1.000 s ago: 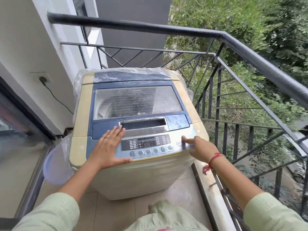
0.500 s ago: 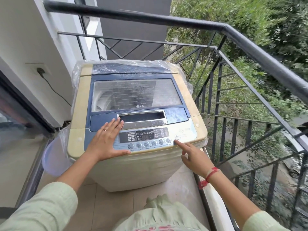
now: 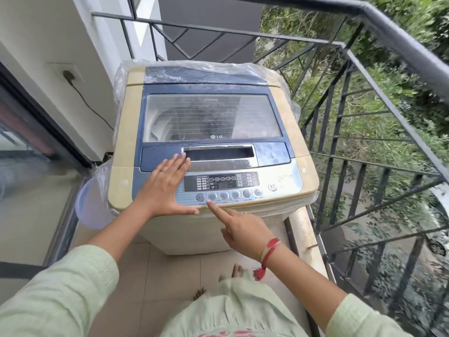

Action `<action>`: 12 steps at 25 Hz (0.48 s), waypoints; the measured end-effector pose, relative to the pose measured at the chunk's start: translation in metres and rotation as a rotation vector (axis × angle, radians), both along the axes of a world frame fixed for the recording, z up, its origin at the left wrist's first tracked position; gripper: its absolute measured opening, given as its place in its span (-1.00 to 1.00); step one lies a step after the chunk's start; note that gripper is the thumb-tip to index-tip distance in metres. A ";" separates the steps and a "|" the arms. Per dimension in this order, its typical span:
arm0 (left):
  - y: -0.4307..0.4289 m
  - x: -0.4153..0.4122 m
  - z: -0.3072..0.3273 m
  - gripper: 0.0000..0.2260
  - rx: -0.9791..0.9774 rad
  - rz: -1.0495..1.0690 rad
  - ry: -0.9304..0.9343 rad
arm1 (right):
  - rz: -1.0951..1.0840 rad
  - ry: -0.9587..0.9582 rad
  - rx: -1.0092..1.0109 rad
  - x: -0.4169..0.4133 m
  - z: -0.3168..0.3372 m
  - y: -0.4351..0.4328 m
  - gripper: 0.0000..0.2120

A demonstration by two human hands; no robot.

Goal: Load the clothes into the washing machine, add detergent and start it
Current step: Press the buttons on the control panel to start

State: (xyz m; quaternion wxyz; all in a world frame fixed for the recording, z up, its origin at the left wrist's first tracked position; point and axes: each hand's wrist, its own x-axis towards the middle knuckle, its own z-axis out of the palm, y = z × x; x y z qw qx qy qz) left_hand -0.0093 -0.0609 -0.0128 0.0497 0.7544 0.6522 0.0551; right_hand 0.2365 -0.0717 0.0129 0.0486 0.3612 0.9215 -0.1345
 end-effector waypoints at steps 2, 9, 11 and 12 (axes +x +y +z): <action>0.000 0.000 0.000 0.16 0.003 0.003 -0.004 | 0.013 -0.052 0.043 -0.010 -0.005 -0.001 -0.32; -0.001 0.001 -0.002 0.15 0.000 0.007 0.003 | 0.006 -0.114 0.107 -0.019 -0.015 0.002 -0.26; 0.001 0.002 -0.001 0.15 -0.001 0.009 -0.001 | -0.003 -0.105 0.106 -0.021 -0.015 0.005 -0.25; 0.001 0.001 -0.001 0.15 -0.003 0.010 -0.001 | -0.002 -0.104 0.105 -0.021 -0.016 0.007 -0.25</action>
